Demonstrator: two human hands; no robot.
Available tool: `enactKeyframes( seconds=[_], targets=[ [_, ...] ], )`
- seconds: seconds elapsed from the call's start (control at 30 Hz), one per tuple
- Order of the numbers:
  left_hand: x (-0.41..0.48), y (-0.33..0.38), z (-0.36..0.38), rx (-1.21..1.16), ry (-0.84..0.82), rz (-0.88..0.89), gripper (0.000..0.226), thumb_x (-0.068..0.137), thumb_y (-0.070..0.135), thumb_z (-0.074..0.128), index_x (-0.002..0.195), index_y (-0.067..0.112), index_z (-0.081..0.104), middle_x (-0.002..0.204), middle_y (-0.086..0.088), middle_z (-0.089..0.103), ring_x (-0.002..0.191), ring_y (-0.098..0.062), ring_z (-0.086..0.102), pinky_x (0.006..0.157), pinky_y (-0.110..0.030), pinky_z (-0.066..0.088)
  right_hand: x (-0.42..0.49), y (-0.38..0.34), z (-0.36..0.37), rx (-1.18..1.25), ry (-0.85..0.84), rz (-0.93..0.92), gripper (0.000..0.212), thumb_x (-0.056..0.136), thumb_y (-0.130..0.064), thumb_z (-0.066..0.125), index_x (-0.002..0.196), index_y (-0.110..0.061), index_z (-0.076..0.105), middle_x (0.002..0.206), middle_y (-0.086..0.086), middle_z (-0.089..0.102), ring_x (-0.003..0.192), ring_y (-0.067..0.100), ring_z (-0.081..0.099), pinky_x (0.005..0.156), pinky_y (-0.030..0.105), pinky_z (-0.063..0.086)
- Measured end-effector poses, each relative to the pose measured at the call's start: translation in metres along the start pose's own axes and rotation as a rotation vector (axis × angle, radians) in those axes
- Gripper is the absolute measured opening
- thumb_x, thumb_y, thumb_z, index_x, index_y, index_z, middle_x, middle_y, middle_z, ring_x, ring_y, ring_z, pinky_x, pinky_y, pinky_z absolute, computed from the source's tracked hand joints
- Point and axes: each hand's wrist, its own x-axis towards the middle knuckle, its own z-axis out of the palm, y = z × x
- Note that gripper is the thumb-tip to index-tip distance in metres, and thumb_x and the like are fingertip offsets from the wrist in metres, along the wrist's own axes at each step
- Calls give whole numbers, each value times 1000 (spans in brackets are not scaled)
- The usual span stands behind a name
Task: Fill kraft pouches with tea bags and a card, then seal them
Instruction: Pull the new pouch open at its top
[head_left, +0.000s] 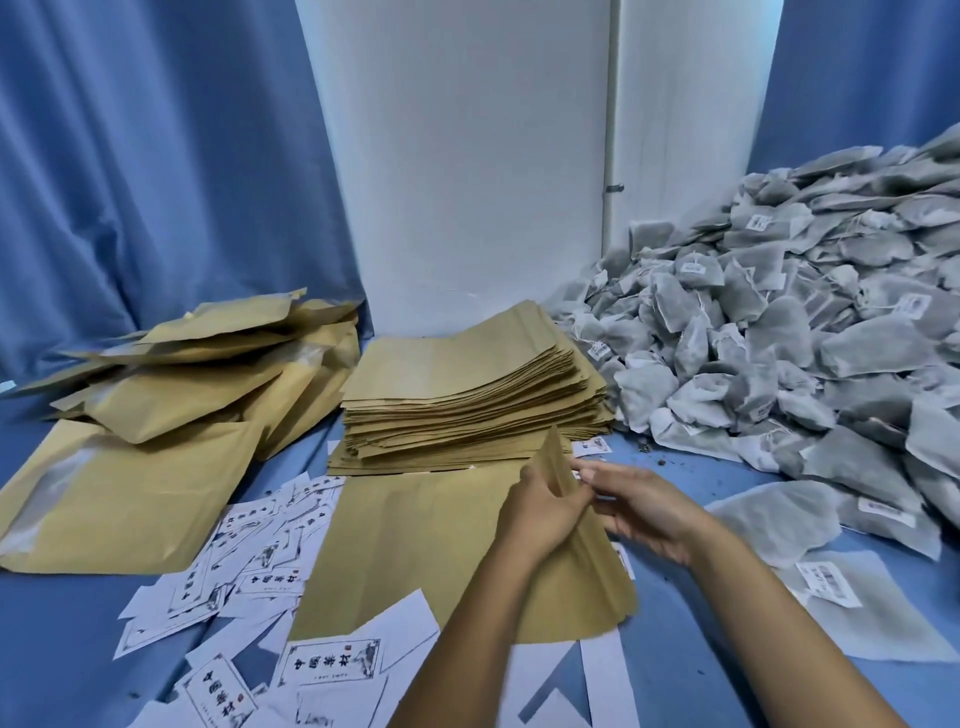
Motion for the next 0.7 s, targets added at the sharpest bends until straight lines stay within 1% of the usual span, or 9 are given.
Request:
enactKeyframes(
  seconds=[0.07, 0.13, 0.2, 0.27, 0.37, 0.43, 0.53, 0.7],
  targets=[
    [8, -6, 2, -98, 7, -16, 53, 76, 55, 63, 112, 17, 54, 105, 1, 65, 98, -17, 62, 82, -30, 49, 2, 1, 1, -5, 46, 2, 23, 93, -10, 52, 112, -5, 64, 107, 21, 69, 84, 24, 71, 66, 28, 58],
    [13, -11, 1, -203, 18, -35, 43, 76, 52, 68, 101, 20, 56, 98, 3, 64, 91, -14, 62, 75, -27, 46, 3, 1, 1, -19, 73, 4, 25, 91, -13, 55, 112, -4, 65, 107, 20, 69, 84, 25, 70, 70, 29, 59],
    [14, -14, 0, -262, 11, -31, 36, 75, 51, 70, 94, 23, 56, 92, 6, 64, 82, -9, 61, 67, -24, 44, 2, 0, 2, -48, 56, 0, 28, 88, -13, 59, 114, -2, 64, 108, 19, 69, 88, 24, 69, 75, 28, 59],
    [13, -16, -2, -303, -7, -20, 34, 75, 50, 71, 90, 25, 54, 89, 7, 64, 76, -6, 60, 62, -23, 42, 0, -1, 2, -66, 48, -2, 34, 83, -8, 63, 116, -2, 62, 105, 18, 70, 87, 22, 70, 76, 27, 58],
    [12, -17, -5, -372, -40, -18, 33, 76, 50, 71, 89, 24, 55, 84, 7, 67, 64, -2, 59, 56, -19, 42, -1, -2, 1, -31, 54, 9, 40, 83, 9, 58, 121, -1, 57, 103, 20, 67, 81, 22, 70, 74, 29, 59],
    [11, -17, -6, -394, -63, -15, 34, 76, 50, 72, 91, 23, 56, 80, 8, 66, 60, -3, 57, 57, -20, 44, -2, -2, 0, -23, 53, 19, 43, 84, 14, 54, 124, 0, 55, 103, 20, 66, 81, 22, 70, 78, 30, 59],
    [10, -18, -7, -419, -89, -14, 37, 76, 48, 73, 95, 21, 57, 81, 6, 66, 59, -5, 57, 60, -20, 46, -4, -1, 0, -11, 59, 23, 44, 84, 15, 52, 126, 0, 54, 104, 21, 65, 83, 23, 70, 80, 31, 58],
    [10, -20, -7, -420, -105, -2, 34, 77, 44, 74, 95, 21, 56, 80, 7, 65, 48, 5, 54, 49, -12, 43, -6, 0, -1, 45, 43, 31, 47, 76, 12, 58, 122, 1, 57, 102, 21, 69, 85, 25, 71, 75, 30, 59]
  ],
)
